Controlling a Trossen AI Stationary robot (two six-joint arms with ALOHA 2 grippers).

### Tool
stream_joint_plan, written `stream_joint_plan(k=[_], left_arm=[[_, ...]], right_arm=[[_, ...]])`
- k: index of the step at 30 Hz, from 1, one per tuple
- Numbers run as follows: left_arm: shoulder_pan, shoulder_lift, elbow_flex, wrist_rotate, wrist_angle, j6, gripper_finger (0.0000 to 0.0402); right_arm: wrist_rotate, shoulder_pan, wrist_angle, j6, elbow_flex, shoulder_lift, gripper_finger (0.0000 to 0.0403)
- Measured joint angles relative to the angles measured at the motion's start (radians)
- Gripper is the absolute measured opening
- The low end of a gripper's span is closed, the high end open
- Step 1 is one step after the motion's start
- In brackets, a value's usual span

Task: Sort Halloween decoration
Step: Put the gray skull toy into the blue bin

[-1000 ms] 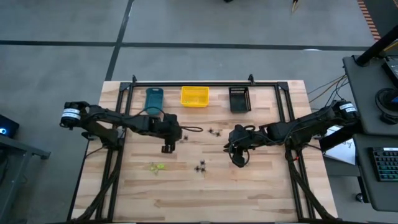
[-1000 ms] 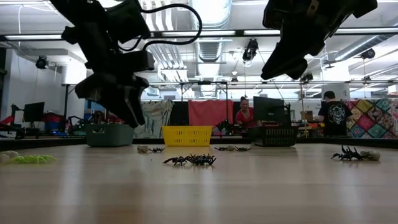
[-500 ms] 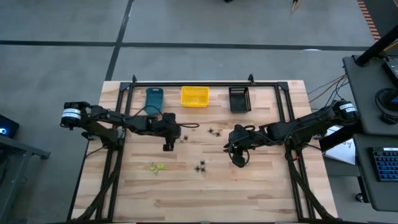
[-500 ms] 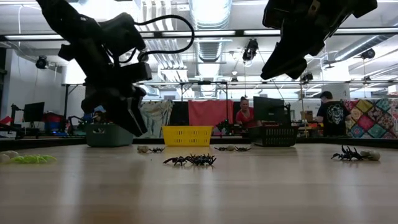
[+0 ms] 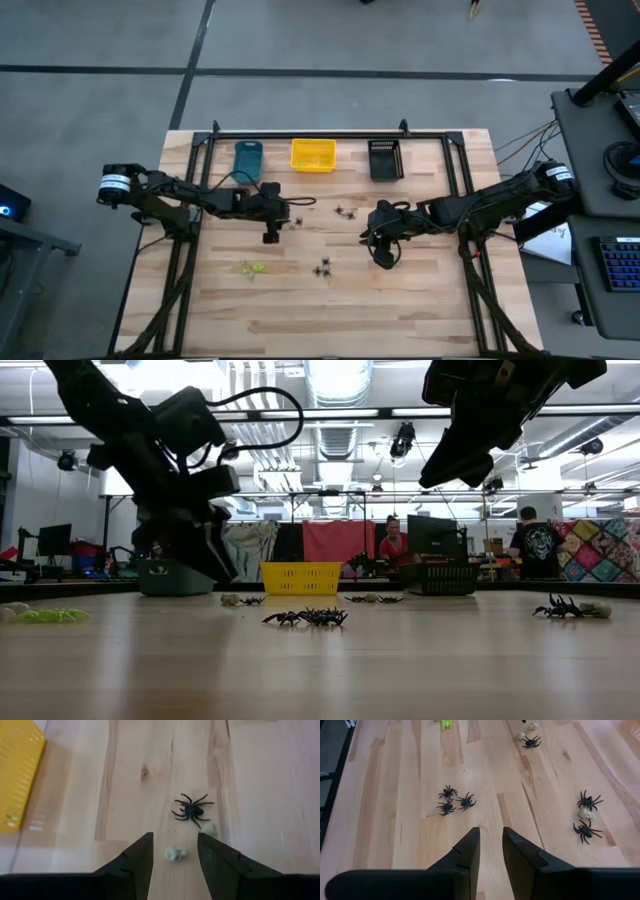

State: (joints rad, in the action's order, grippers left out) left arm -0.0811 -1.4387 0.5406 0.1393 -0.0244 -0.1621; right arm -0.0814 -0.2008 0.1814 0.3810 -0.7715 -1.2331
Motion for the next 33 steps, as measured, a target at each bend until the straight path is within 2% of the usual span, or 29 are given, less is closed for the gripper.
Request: stream_joint_plan(k=[10,22,33], left_arm=[[-0.003,-0.012,-0.034,0.007,-0.054,0.022,0.0137],[-0.005,-0.135,-0.009,0.010,-0.105,0.016,0.0135],[-0.006,-0.105,-0.008,0.003,-0.058,0.023,0.0084]], right_arm=[[0.000,0.000,-0.002,-0.016,0.000,0.000,0.0072],[0.000,0.000,-0.008,-0.027,0.000,0.000,0.0070],[0.000,0.000,-0.010,-0.027,0.000,0.000,0.0075]])
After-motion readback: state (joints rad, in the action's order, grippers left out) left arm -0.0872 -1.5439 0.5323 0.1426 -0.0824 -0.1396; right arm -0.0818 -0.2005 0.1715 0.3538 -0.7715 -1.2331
